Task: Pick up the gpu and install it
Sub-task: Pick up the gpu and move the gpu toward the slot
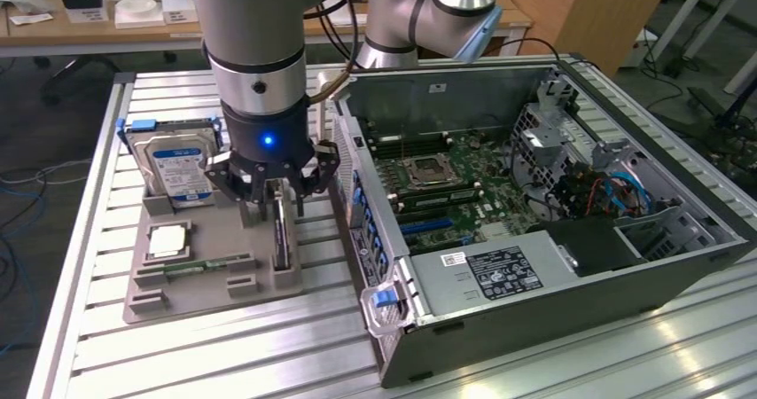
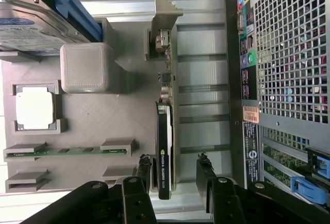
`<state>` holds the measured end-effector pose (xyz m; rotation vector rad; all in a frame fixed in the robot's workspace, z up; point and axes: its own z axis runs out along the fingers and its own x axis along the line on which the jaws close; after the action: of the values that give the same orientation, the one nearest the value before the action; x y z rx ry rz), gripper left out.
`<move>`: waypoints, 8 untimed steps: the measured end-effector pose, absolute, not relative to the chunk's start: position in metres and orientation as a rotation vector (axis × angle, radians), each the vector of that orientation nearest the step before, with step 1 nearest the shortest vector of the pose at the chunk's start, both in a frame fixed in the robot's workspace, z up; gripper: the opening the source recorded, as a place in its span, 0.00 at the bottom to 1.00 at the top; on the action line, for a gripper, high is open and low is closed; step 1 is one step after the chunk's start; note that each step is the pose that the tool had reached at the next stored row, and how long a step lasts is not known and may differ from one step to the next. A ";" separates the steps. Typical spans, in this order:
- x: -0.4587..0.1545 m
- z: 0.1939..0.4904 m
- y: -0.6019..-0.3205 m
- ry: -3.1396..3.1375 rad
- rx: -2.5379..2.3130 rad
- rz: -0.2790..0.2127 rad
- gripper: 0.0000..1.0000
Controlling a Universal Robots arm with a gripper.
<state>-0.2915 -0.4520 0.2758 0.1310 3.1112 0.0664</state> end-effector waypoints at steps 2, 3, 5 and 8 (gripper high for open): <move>-0.292 0.276 -0.452 3.111 0.131 0.066 0.49; -0.292 0.275 -0.452 3.111 0.131 0.066 0.49; -0.292 0.275 -0.452 3.111 0.131 0.066 0.49; -0.292 0.275 -0.452 3.111 0.131 0.066 0.49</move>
<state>-0.2915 -0.4520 0.2755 0.1310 3.1112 0.0664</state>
